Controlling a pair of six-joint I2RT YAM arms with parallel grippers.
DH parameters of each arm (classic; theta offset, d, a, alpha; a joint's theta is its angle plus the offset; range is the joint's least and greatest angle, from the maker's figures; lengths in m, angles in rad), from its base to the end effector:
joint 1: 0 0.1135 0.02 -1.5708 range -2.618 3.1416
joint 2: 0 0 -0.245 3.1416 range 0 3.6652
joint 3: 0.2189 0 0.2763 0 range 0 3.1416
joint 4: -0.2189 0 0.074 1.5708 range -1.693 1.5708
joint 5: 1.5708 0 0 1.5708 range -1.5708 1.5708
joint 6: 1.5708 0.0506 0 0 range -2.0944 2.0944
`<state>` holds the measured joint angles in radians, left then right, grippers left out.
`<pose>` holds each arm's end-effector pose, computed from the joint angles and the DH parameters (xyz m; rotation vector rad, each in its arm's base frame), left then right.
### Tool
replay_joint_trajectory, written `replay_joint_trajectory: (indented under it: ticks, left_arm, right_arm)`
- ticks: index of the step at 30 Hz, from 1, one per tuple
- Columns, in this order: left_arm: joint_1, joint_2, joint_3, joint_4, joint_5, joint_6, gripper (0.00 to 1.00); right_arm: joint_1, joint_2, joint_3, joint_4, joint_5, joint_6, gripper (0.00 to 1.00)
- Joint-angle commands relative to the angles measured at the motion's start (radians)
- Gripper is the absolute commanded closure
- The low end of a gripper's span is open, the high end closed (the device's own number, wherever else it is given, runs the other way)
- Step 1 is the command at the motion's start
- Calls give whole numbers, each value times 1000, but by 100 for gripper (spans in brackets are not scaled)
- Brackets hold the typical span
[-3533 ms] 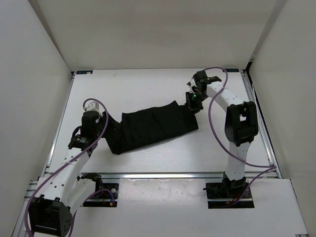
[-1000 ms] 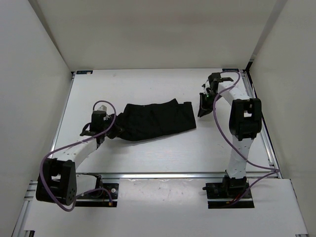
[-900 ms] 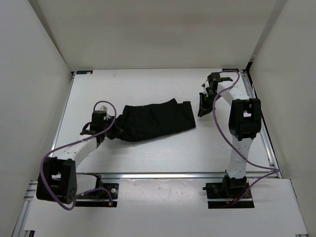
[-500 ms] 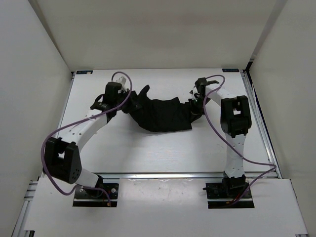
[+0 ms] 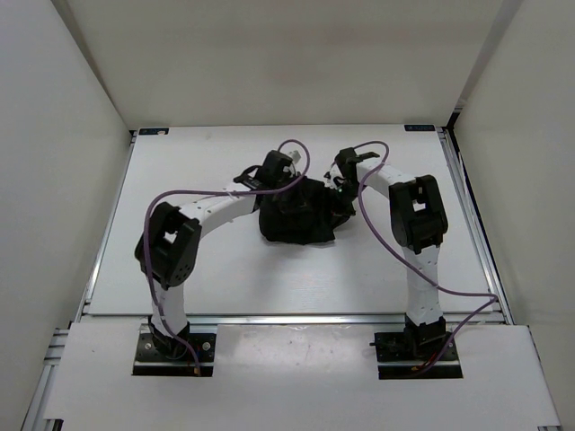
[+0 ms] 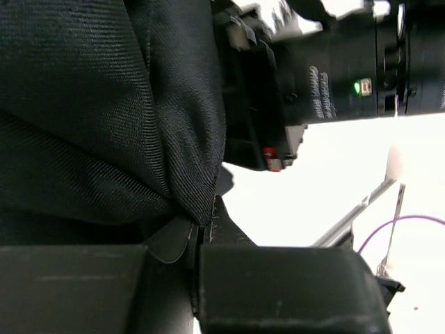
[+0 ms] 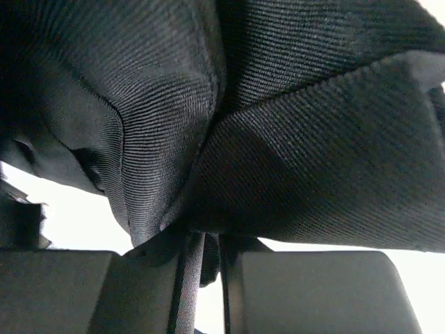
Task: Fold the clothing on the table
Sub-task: Fold the skirt
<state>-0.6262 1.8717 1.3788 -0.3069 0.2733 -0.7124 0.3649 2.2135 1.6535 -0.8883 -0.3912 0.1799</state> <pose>0.3519 -0.2714 0.1847 0.0323 2.5509 -0.9160 0.4060 0.1757 0.0973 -0.3202 3.0484 0.6354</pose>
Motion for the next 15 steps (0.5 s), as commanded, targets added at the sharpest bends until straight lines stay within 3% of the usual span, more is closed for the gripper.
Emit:
replay_joint_trajectory:
  ticks: [1,12,13,14,15]
  left_arm:
    - [-55,18,106,3,64,-21,100]
    - [-121,121,187,-7,84,-44,100]
    - [-119,132,203,-12,84,-44,92]
    - [-116,141,212,-5,86,-41,77]
    - [-118,141,207,15,78,-48,70]
  right_arm:
    - [3,-5,-15,29,2,6,83]
    - [-24,-3,-18,34,-5,13,83]
    - [-32,-12,-27,34,-2,15,83]
    - [-38,-23,-24,34,12,20,83]
    - [-46,-28,-32,38,14,21,83]
